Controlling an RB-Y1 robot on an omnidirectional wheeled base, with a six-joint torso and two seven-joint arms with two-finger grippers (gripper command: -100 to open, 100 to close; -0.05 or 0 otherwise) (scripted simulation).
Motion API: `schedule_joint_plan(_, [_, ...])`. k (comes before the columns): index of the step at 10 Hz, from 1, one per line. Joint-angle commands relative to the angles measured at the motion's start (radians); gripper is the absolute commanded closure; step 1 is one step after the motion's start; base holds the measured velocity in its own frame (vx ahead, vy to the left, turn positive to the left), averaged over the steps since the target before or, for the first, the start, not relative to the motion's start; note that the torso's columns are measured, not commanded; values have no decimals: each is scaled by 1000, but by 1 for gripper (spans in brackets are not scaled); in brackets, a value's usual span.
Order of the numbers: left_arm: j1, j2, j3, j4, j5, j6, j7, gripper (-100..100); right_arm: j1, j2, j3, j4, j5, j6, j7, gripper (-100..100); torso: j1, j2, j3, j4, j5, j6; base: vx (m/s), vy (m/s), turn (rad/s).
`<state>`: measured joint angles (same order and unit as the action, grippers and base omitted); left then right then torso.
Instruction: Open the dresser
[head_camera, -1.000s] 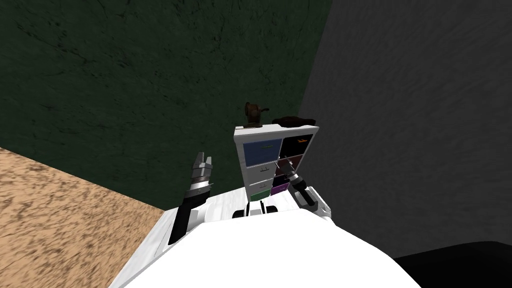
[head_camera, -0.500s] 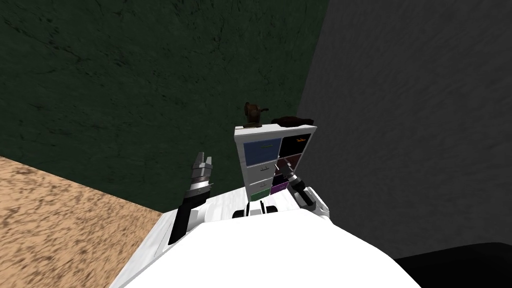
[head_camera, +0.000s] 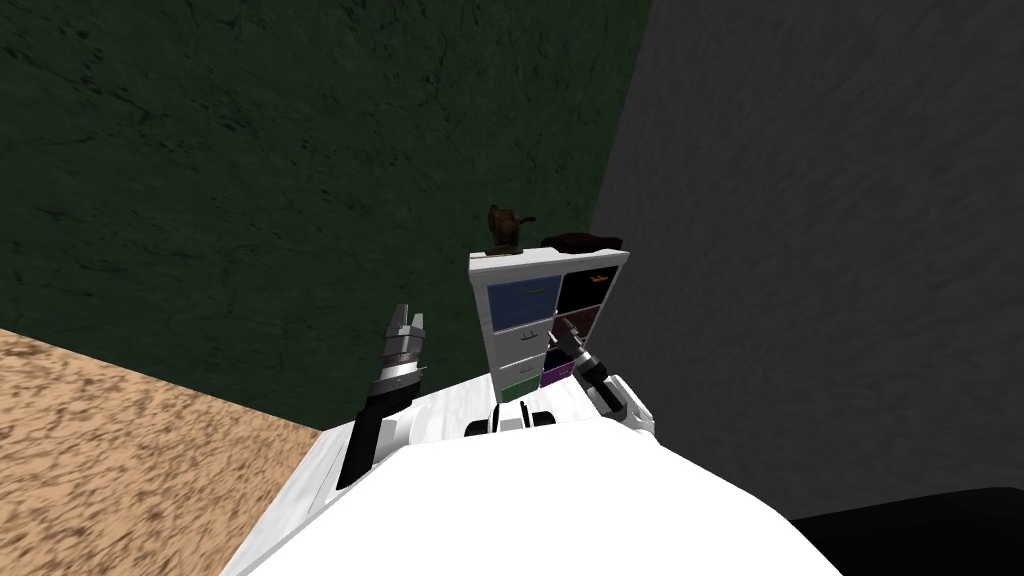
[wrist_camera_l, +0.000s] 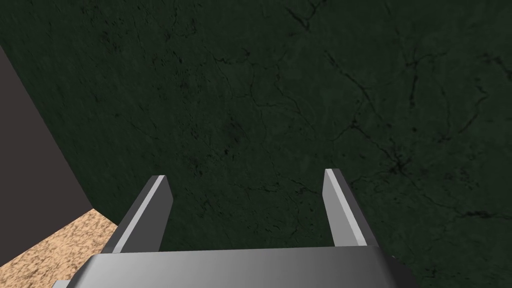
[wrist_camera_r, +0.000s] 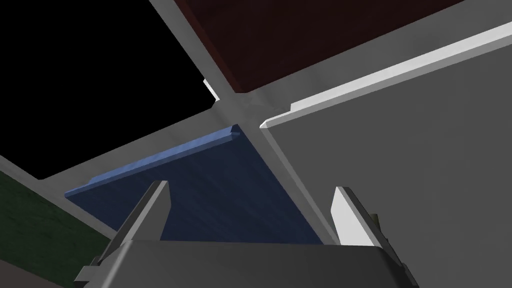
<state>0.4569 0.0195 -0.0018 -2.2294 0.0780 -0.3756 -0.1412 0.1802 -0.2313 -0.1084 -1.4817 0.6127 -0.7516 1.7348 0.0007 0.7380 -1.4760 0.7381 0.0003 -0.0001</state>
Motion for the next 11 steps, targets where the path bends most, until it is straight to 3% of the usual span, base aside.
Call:
schedule_joint_plan(1, [0, 0, 0, 0, 0, 0, 0, 0, -11, 11, -3, 35, 28, -7, 79, -100, -1, 0, 0, 0, 0, 0, -13, 21, -31])
schedule_joint_plan(8, [0, 0, 0, 0, 0, 0, 0, 0, -38, 56, -13, 119, 91, -26, 246, -100, 0, 0, 0, 0, 0, 0, -10, 17, -36])
schedule_joint_plan(11, [0, 0, 0, 0, 0, 0, 0, 0, -52, 99, -18, 164, 125, -36, 330, -100, -1, 0, 0, 0, 0, 0, -13, 18, -37])
